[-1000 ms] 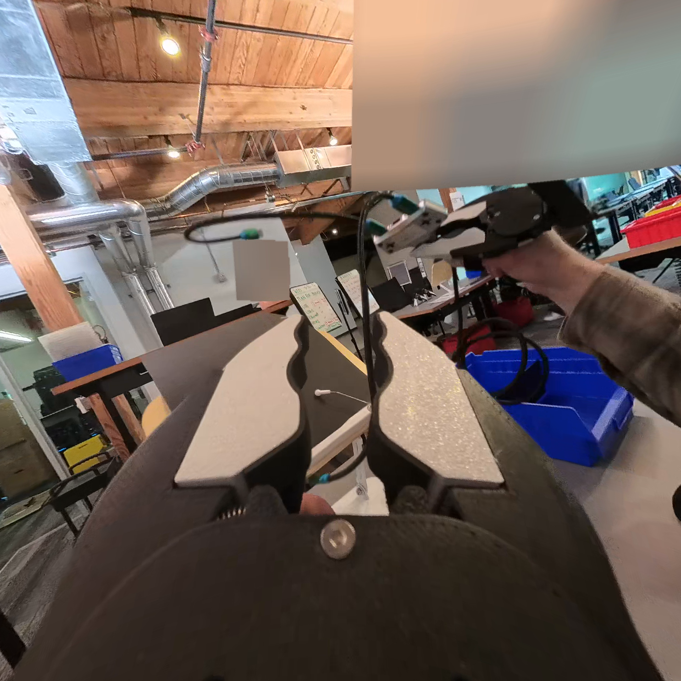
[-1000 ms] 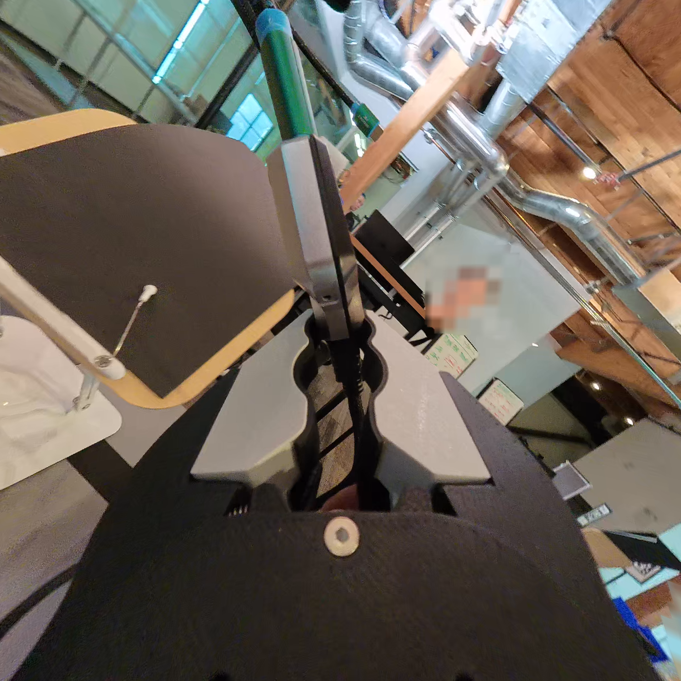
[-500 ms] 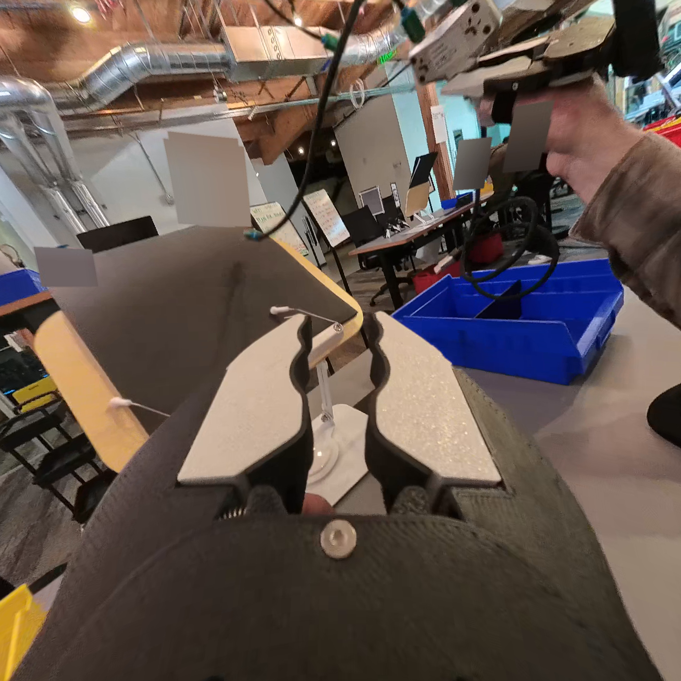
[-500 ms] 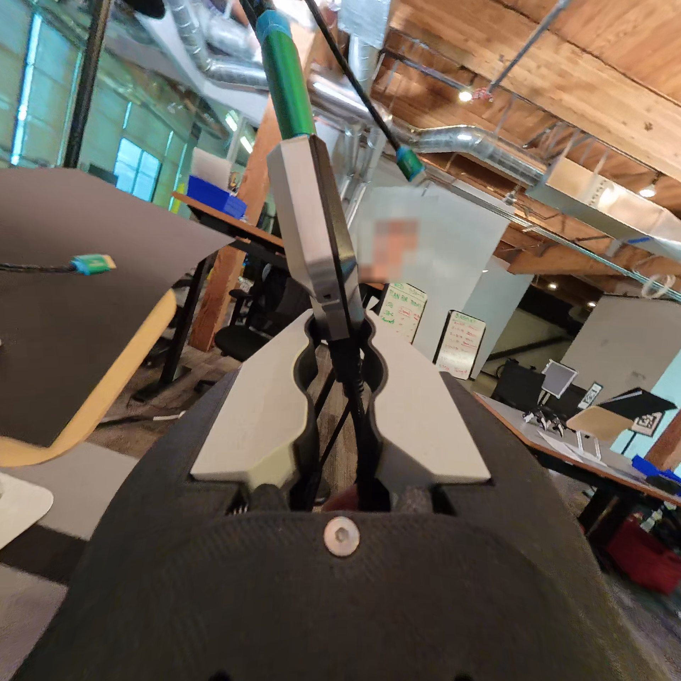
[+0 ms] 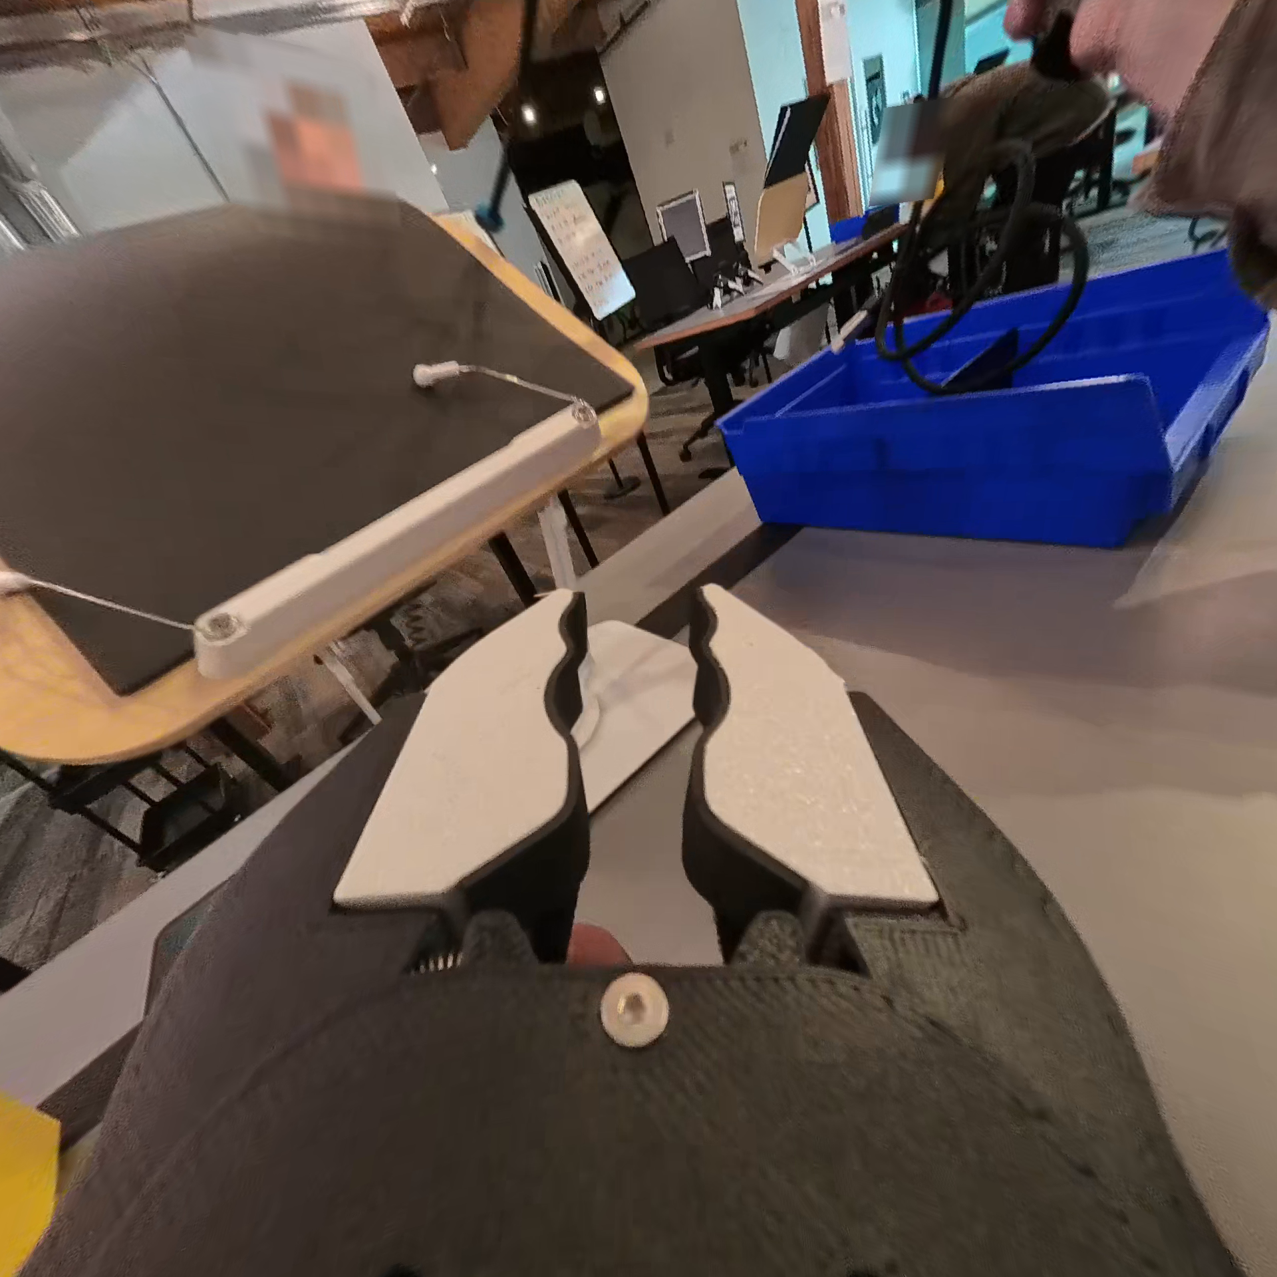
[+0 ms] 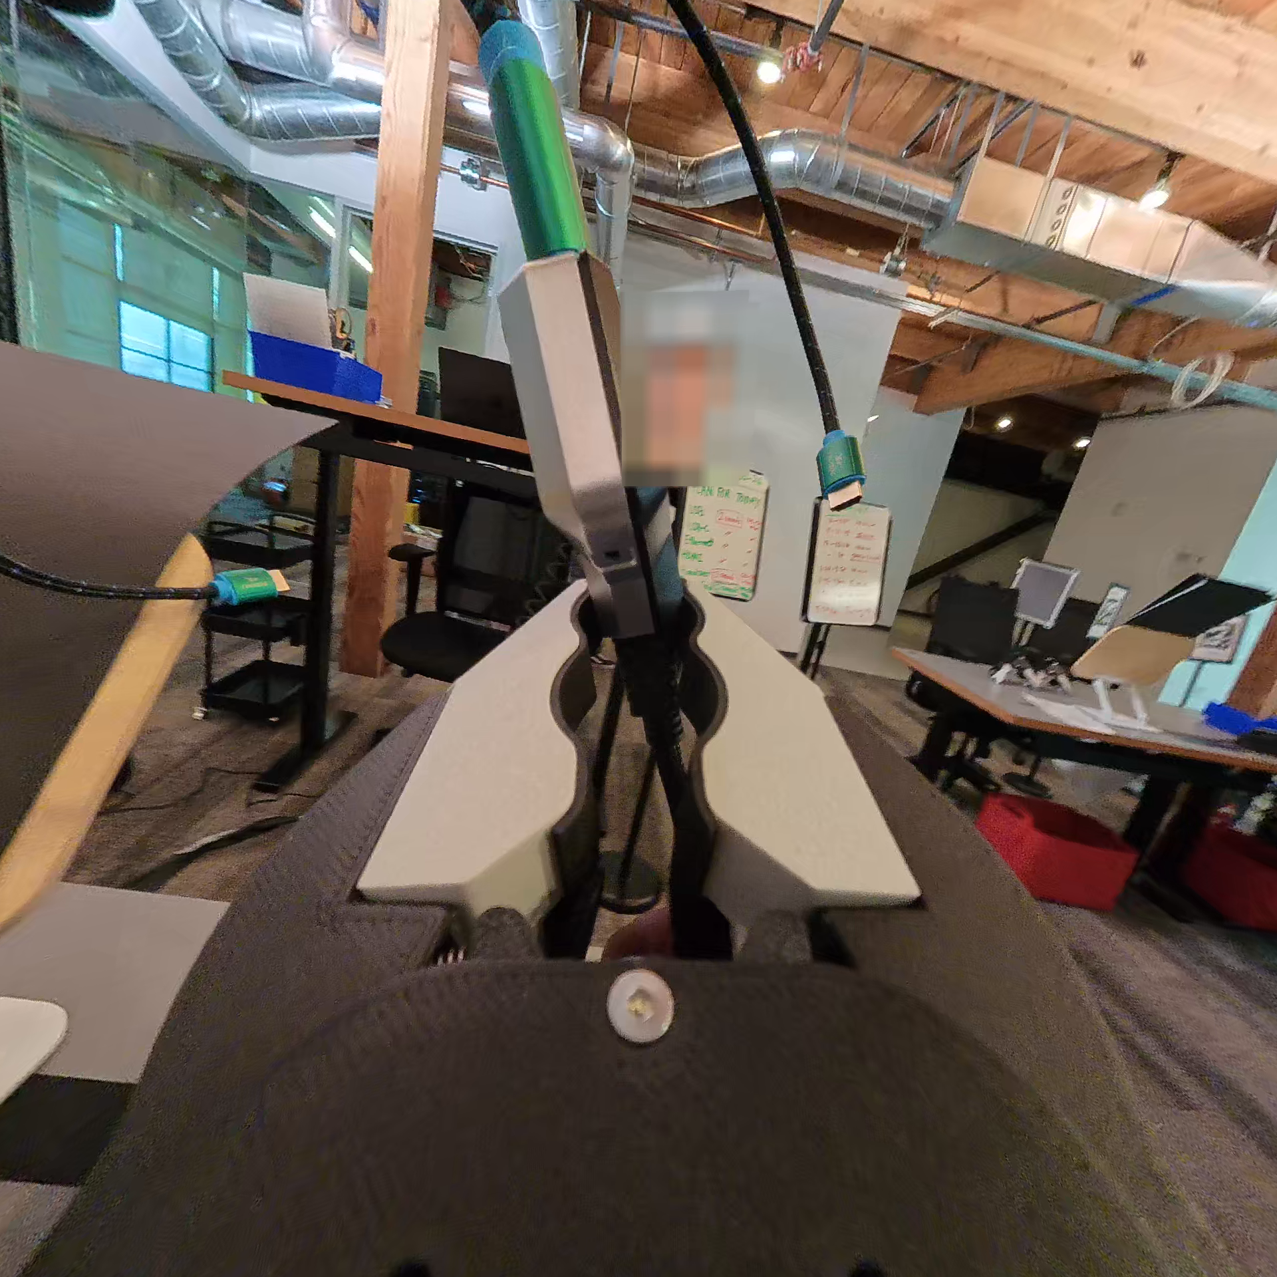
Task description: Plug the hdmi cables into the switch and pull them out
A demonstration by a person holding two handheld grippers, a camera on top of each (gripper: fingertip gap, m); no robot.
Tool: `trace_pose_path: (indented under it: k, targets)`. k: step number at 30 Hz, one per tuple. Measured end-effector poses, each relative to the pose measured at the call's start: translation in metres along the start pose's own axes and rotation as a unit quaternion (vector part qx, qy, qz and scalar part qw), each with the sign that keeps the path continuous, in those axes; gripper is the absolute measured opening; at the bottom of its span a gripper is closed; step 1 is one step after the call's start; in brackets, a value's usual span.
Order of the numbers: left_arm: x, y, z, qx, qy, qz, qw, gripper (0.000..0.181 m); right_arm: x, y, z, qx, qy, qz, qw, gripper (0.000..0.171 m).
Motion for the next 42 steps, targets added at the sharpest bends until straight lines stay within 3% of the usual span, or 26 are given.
trace_pose_path:
  k: [6, 10, 14, 25, 34, 42]
  targets:
    - [0.006, 0.011, 0.016, 0.003, -0.015, 0.017, 1.0, 0.028, 0.039, -0.002, 0.001, 0.066, 0.0, -0.023, 0.998, 0.017]
    - [0.007, 0.012, 0.02, 0.001, -0.019, 0.018, 1.0, 0.028, 0.059, 0.008, -0.004, 0.127, 0.045, -0.027, 0.99, 0.017]
    - [0.007, 0.012, 0.022, 0.005, -0.022, 0.013, 1.0, 0.028, 0.06, 0.021, 0.022, 0.14, 0.077, -0.012, 0.987, 0.017]
    - [0.009, 0.015, 0.033, 0.024, -0.039, 0.015, 0.999, 0.028, 0.013, 0.027, 0.127, 0.058, -0.09, 0.038, 0.993, 0.018]
    - [0.009, 0.018, 0.037, 0.039, -0.046, 0.015, 0.998, 0.028, -0.031, 0.024, 0.169, -0.082, -0.228, 0.054, 0.969, 0.017]
    - [0.012, 0.025, 0.044, 0.06, -0.058, 0.021, 0.996, 0.028, -0.053, 0.026, 0.197, -0.178, -0.3, 0.045, 0.936, 0.018]
Point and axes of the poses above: each gripper's, where its closed fingertips meet, x out along the fingers, z out of its underside, y = z × x across the jaws, the point moved 8 cm from there along -x, back along the fingers, and after that the axes turned 15 degrees about x, right-handed, at the moved point
